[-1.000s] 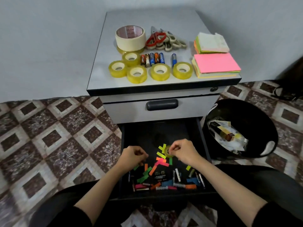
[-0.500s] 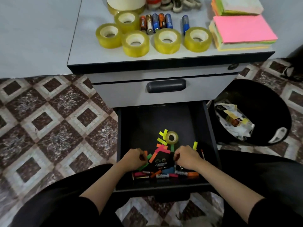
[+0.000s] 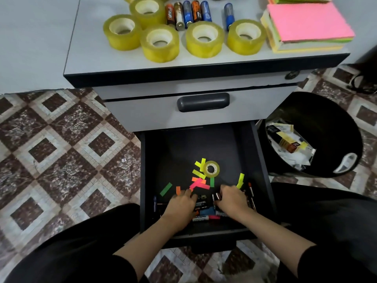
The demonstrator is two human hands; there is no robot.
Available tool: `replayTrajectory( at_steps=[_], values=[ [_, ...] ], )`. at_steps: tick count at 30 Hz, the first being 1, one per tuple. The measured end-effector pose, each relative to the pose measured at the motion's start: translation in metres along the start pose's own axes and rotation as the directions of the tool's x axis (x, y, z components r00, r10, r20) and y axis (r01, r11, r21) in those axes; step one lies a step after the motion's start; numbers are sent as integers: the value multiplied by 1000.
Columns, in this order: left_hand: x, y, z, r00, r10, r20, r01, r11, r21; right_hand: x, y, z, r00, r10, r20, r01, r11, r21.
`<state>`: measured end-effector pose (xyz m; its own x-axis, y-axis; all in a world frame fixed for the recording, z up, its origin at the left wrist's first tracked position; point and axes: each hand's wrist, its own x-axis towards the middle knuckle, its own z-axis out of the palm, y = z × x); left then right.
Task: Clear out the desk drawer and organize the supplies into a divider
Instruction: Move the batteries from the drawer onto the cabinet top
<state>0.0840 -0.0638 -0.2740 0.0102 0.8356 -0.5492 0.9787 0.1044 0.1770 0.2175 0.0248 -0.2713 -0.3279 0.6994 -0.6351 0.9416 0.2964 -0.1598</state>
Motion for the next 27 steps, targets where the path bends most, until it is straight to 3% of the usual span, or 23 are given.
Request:
replayTrajectory(
  at_steps=[6, 17, 27],
  values=[
    [6, 5, 2, 1000, 12, -24, -12, 1000, -11, 4, -3, 1, 1000, -6, 8, 5, 994, 107],
    [14, 4, 9, 998, -35, 44, 40, 994, -101, 6, -7, 12, 994, -84, 76, 77, 993, 87],
    [10, -4, -1, 990, -141, 32, 144, 978, -151, 4, -6, 3, 999, -49, 13, 46, 984, 171]
  ],
)
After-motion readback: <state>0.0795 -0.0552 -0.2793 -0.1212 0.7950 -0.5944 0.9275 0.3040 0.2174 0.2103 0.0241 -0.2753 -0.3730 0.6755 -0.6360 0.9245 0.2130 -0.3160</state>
